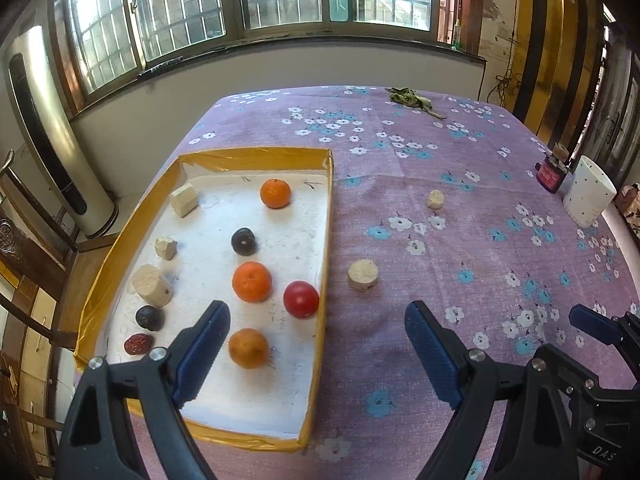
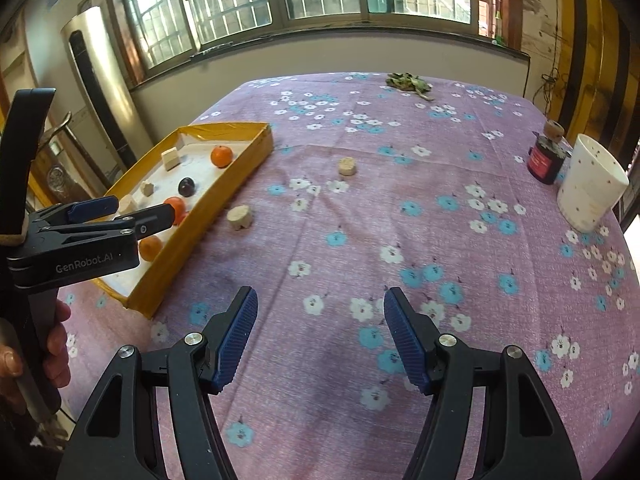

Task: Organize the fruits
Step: 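Withdraw both tools back from the tray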

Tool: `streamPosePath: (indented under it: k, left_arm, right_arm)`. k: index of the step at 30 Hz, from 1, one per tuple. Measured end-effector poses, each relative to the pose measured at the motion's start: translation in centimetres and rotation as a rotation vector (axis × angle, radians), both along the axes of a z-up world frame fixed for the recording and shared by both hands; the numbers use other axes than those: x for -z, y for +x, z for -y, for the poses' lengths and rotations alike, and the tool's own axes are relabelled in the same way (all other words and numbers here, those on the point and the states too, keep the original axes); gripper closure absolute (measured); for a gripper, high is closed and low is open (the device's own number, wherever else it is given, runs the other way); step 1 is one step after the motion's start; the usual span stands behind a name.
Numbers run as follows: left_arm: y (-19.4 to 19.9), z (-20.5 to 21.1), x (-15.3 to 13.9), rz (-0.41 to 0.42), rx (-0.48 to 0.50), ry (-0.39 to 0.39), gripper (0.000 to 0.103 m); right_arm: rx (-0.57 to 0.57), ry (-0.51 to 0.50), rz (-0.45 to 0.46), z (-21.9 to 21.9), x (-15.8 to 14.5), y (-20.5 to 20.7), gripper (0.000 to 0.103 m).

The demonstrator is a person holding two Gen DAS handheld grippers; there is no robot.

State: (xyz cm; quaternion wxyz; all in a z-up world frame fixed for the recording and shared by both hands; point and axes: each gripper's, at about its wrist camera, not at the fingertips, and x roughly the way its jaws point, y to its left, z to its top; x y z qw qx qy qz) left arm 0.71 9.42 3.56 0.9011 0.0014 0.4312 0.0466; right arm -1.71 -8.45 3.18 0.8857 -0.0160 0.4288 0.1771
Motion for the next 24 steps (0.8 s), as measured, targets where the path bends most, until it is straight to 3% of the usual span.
streamPosePath:
  k: [11, 16, 19, 24]
  left_arm:
    - [0.0, 0.8, 0.8, -0.032, -0.022, 0.012, 0.012]
    - [-1.3, -0.6, 0.9, -0.026, -0.084, 0.041, 0.012]
    - [-2.6, -2.0, 1.0, -0.043, -0.137, 0.033, 0.012]
    - [-5.0, -3.6, 1.5, -0.084, -0.221, 0.015, 0.012]
  right_arm:
    - [0.012, 0.026, -0.026, 1.7, 0.8, 0.9, 0.038]
    - [-0.028, 0.033, -0.033, 1.0, 1.0, 0.8, 0.037]
    - [-0.065, 0.016, -0.019, 0.0, 1.0, 0.4, 0.026]
    - [-0.133, 0.044, -0.03, -1.6, 1.5, -0.1, 0.026]
